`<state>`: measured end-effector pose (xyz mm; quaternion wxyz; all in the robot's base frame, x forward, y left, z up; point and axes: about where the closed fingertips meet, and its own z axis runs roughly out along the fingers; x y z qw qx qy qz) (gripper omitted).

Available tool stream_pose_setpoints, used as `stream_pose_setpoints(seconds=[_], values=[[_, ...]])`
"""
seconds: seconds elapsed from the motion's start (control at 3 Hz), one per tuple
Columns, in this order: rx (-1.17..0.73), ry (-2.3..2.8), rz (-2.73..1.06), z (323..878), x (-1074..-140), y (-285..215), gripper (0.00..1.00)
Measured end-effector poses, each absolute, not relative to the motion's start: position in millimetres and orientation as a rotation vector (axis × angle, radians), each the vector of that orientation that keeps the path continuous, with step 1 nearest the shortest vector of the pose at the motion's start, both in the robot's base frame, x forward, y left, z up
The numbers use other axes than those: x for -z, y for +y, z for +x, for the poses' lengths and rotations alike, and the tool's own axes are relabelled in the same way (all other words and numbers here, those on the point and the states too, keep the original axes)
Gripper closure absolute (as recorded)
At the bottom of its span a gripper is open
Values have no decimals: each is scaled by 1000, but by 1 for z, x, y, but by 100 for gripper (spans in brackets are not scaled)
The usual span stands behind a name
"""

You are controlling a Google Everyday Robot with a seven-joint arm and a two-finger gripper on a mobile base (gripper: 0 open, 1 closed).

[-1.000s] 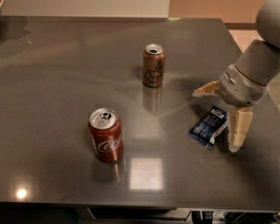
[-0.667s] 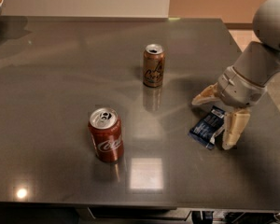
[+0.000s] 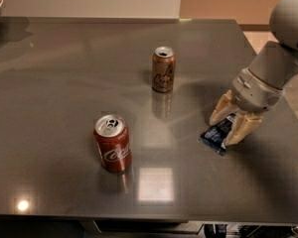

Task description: Move rxbar blueberry near coke can

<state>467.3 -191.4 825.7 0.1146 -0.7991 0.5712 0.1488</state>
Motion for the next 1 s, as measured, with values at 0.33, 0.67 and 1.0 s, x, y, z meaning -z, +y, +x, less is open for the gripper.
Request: stream_pose_setpoints(seconds=[0.33, 0.67, 1.0], values=[[-457, 1664, -2348, 465, -829, -186, 88], [-477, 1657, -2332, 460, -836, -171, 100], [-498, 1665, -2290, 451, -846, -146, 100]])
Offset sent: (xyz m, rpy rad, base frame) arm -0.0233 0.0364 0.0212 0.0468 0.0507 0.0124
